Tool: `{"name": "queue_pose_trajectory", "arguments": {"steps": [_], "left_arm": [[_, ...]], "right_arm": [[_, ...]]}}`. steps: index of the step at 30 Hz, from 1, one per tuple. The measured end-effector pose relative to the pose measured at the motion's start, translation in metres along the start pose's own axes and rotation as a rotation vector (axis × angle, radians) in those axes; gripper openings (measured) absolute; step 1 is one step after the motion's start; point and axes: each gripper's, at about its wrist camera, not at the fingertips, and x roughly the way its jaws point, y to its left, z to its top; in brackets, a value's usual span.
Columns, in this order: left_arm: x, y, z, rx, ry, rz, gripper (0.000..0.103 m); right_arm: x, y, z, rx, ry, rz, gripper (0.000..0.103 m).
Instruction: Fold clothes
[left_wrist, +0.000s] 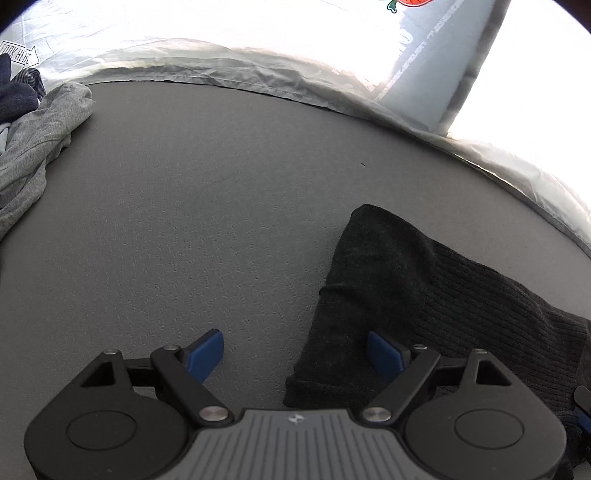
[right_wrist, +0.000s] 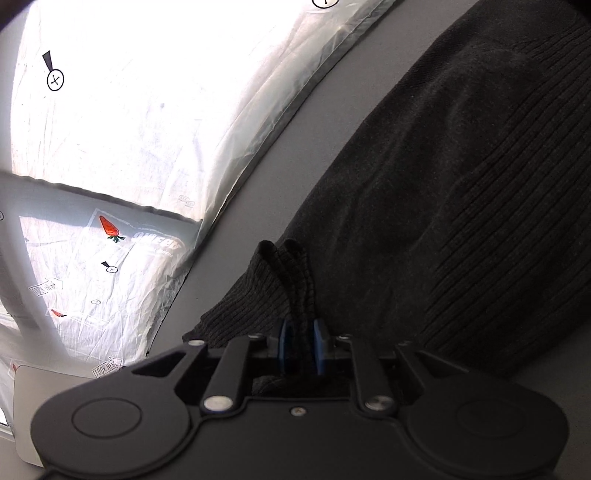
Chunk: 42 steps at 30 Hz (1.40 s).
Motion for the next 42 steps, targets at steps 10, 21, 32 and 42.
{"name": "queue_pose_trajectory", "arguments": {"steps": [10, 21, 32, 42], "left_arm": [[-0.033, -0.047, 0.006, 0.133, -0.065, 0.008, 0.088], [-0.008, -0.106, -0.04, 0.319, -0.01, 0.044, 0.095], [-0.004, -0.1, -0.036, 0.315, -0.008, 0.031, 0.103], [-0.003, -0.096, -0.035, 0.294, -0.005, 0.005, 0.103]], "right_arm": [[-0.131, -0.083, -0.01, 0.297, -0.382, -0.061, 0.032], [-0.204, -0.138, -0.008, 0.347, -0.561, -0.206, 0.035], [-0.182, -0.148, 0.02, 0.384, -0.596, -0.101, 0.043], [-0.153, -0.13, 0.043, 0.348, -0.59, -0.09, 0.043]]}}
